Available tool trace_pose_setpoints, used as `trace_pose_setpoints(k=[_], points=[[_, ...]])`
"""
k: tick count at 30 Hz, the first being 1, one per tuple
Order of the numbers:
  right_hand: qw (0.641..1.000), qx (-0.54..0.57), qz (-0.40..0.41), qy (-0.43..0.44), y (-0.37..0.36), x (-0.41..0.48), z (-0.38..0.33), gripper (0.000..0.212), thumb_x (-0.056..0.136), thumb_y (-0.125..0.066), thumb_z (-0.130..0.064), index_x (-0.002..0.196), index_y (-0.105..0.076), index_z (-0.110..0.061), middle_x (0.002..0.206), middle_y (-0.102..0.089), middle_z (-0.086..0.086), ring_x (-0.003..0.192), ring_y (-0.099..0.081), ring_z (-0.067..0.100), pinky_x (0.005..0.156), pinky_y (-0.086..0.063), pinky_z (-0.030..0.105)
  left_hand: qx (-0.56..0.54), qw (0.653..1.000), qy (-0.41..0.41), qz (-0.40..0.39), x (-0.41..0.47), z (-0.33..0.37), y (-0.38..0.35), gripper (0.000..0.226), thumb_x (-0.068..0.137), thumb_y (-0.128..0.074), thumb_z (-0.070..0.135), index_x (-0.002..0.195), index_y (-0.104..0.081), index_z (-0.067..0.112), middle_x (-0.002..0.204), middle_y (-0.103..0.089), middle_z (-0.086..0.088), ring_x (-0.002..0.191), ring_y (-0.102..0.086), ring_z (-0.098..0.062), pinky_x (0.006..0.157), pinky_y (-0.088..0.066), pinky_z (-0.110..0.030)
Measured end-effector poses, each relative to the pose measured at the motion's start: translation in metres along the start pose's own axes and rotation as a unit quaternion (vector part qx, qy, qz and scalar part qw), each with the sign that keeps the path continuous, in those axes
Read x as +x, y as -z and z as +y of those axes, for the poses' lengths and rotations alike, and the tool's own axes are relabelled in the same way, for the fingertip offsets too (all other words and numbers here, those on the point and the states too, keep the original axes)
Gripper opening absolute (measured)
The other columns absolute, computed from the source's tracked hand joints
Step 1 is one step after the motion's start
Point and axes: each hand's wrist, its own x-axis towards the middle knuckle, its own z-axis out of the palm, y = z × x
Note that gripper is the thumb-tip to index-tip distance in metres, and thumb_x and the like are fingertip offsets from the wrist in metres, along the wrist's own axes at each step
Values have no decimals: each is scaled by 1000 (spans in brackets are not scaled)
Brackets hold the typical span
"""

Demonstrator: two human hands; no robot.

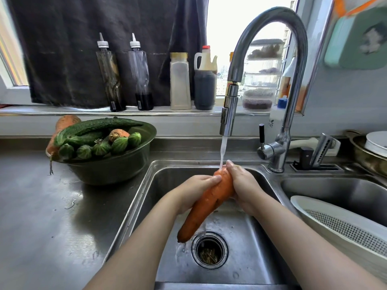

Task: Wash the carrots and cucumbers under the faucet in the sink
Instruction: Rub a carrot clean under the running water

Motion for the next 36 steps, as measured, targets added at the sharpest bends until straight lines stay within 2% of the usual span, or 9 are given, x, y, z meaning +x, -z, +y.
trace_pose_setpoints(k=[3,7,12,16,21,24,27,33,36], points=[[999,-17,-37,-13,3,-4,-3,28,100,-64,-37,119,-64,-16,114,-73,16,99,-71,35,93,-56,58,60,996,-22,62,-1,4,-4,45,101,-53,56,108,-75,17,94,-79,-12,82,-75,-24,74,-62,-36],[999,-19,-41,-14,-1,-6,0,30,98,-69,-30,120,-65,-11,113,-74,18,101,-73,35,83,-62,51,138,981,-34,131,7,-2,-1,56,104,-40,60,109,-74,15,95,-78,-13,90,-74,-30,93,-58,-50],[993,-3,95,-63,-9,-3,-2,32,107,-52,-37,107,-66,-8,98,-73,15,87,-71,30,72,-60,40,123,991,46,10,5,-6,6,49,93,-71,48,131,-49,26,120,-66,-6,102,-71,-21,91,-60,-42],[993,32,73,-90,-1,0,-3,37,108,-50,-38,119,-63,-5,109,-71,22,101,-70,40,89,-59,56,131,991,27,-7,6,-10,10,69,75,-84,50,133,-50,32,123,-66,-6,107,-71,-27,94,-60,-47],[998,25,-49,-28,7,-8,-7,43,91,-71,-3,127,-52,-18,123,-58,18,101,-66,37,98,-50,64,79,997,-26,7,7,-12,15,33,104,-55,46,131,-62,28,103,-78,-10,92,-77,-29,79,-61,-42],[1000,12,-15,-23,5,-5,-4,43,85,-79,-7,118,-55,-21,127,-58,18,98,-68,35,84,-61,57,87,996,-16,8,5,-8,11,38,107,-45,51,119,-69,23,101,-78,-14,92,-76,-34,72,-60,-39],[999,28,38,-14,4,-2,-6,46,86,-81,-11,123,-53,-17,126,-58,16,91,-69,31,61,-61,43,89,996,2,-25,7,-10,14,36,107,-48,46,120,-69,19,107,-77,-17,100,-74,-36,88,-59,-47],[995,26,95,-4,15,4,-5,84,70,-92,-31,139,-47,-14,130,-56,10,102,-68,32,73,-63,47,118,992,-5,-42,9,-12,7,23,106,-52,34,124,-64,26,110,-73,-7,92,-74,-22,73,-57,-34],[995,89,20,-35,18,2,-6,66,77,-85,-27,129,-58,2,119,-70,24,95,-74,33,73,-63,45,122,992,-30,16,12,-10,-7,32,110,-42,39,121,-64,19,94,-70,-8,72,-70,-19,59,-56,-33]])
